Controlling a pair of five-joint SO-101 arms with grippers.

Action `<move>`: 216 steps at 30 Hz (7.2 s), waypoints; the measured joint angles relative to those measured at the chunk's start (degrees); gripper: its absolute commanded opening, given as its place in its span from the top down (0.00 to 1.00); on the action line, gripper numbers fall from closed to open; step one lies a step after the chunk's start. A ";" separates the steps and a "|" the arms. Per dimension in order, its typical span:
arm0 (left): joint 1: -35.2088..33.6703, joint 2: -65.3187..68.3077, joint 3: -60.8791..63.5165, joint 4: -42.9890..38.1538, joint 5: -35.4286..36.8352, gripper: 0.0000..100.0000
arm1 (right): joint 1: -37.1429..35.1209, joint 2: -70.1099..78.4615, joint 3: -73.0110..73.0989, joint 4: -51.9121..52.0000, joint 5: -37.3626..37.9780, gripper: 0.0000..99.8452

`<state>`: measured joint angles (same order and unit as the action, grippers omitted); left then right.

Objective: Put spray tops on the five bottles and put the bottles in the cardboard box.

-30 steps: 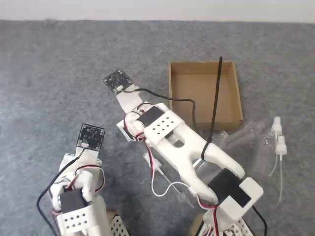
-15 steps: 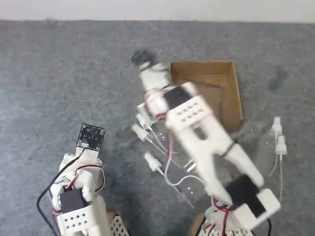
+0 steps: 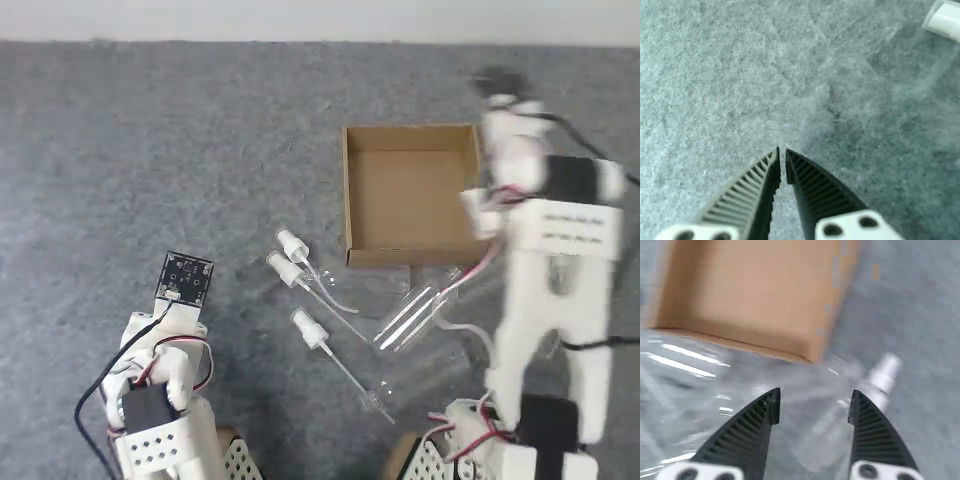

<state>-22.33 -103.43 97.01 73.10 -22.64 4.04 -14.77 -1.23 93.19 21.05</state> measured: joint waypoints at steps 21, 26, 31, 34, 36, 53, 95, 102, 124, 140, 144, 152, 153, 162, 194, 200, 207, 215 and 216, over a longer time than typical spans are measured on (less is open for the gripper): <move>0.00 0.00 0.00 0.00 0.00 0.99 | 33.41 31.65 0.00 -15.91 14.59 0.82; 0.00 0.00 0.00 0.00 0.00 0.99 | 33.67 36.75 -0.18 -17.05 15.03 0.82; 0.00 0.00 0.00 0.00 0.00 0.99 | 32.00 37.01 -0.88 -17.05 15.12 0.82; 0.00 0.00 0.00 0.00 0.00 0.99 | 31.12 37.01 -0.88 -17.05 15.12 0.82; 0.00 0.00 0.00 0.00 0.00 0.99 | 30.77 37.01 -0.88 -17.05 15.12 0.82; 0.00 0.00 0.00 0.00 0.00 0.99 | 30.77 39.56 2.99 -22.95 15.12 0.95; 0.00 0.00 0.00 0.00 0.00 0.99 | -48.70 21.27 -9.58 -13.36 -18.55 0.99; 0.00 0.00 0.00 0.00 0.00 0.99 | -50.11 31.56 -9.58 -20.75 -22.59 0.99; 0.00 0.00 0.00 0.00 0.00 0.99 | -51.96 38.07 -14.68 -15.56 -22.95 0.84; 0.00 0.00 0.00 0.00 0.00 0.99 | -21.19 18.64 -23.30 7.38 -8.70 0.84; 0.00 0.00 0.00 0.00 0.00 0.99 | -8.53 10.55 -16.70 7.38 -2.02 0.84; 0.00 0.00 0.00 0.00 0.00 0.99 | 16.09 3.96 0.18 -4.84 6.42 0.84; 0.00 0.00 0.00 0.00 0.00 0.99 | 17.93 3.96 2.81 -7.82 6.77 0.84; 0.00 0.00 0.00 0.00 0.00 0.99 | 21.27 13.98 12.75 -26.20 7.30 0.84; 0.00 0.00 0.00 0.00 0.00 0.99 | 24.09 35.08 10.02 -35.34 7.30 0.99; 0.00 0.00 0.00 0.00 0.00 0.99 | 23.74 27.25 1.23 -23.47 5.80 0.99; 0.00 0.00 0.00 0.00 0.00 0.99 | 10.73 15.30 -8.88 -8.26 -0.26 0.99; 0.00 0.00 0.00 0.00 0.00 0.99 | -20.57 9.58 -11.25 -0.18 -11.78 0.99; 0.00 0.00 0.00 0.00 0.00 0.99 | -24.53 9.58 -11.25 -0.79 -13.63 0.99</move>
<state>-22.33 -103.43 97.01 73.10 -22.64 -20.48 -5.19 -12.48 92.40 7.43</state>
